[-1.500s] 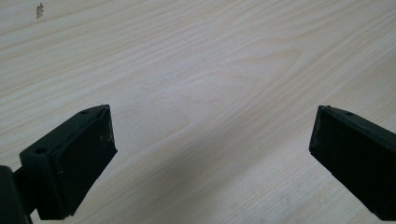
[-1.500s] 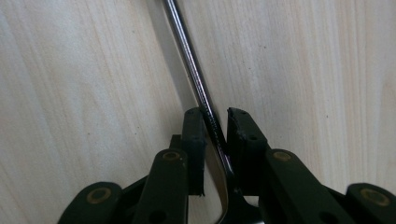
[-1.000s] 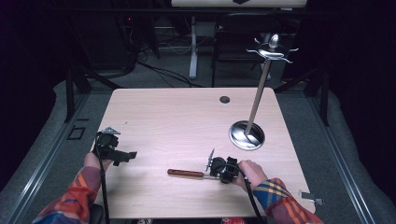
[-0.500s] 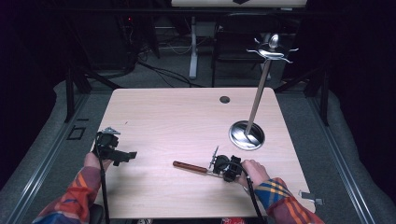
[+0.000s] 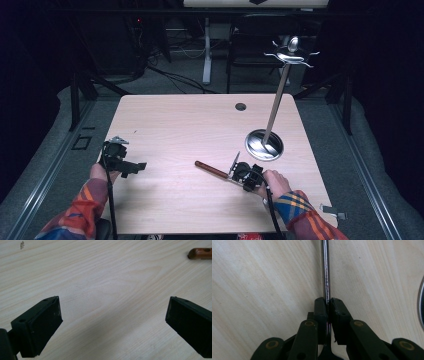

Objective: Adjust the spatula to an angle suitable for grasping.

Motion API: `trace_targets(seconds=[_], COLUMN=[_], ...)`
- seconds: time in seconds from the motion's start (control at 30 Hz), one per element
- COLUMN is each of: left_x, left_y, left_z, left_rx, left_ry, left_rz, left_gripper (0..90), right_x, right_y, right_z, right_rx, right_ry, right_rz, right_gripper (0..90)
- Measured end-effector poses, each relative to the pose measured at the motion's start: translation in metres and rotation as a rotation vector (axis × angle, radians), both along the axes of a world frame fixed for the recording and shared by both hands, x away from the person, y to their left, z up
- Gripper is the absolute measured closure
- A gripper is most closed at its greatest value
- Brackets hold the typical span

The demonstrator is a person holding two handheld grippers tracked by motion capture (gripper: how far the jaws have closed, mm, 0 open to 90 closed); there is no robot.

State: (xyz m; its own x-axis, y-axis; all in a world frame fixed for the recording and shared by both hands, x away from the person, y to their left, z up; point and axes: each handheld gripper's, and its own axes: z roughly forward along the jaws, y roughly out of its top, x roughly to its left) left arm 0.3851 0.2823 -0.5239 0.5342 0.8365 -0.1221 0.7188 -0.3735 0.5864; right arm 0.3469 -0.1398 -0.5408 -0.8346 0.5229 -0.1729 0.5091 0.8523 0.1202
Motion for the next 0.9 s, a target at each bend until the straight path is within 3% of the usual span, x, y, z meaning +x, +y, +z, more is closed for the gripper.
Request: trace_targets(seconds=[0.7, 0.9], left_x=[0.001, 0.001], left_y=[-0.001, -0.001], left_z=[0.0, 0.0], left_rx=[-0.001, -0.001], left_ry=[0.0, 0.002], left_rz=[-0.008, -0.003], left_gripper=[0.3, 0.5], right_x=[0.012, 0.013], right_y=[-0.018, -0.023], right_z=[0.0, 0.001], right_rx=[0.02, -0.001], right_ry=[0.003, 0.0], right_rz=[-0.154, -0.183], right_gripper=[84.1, 84.1])
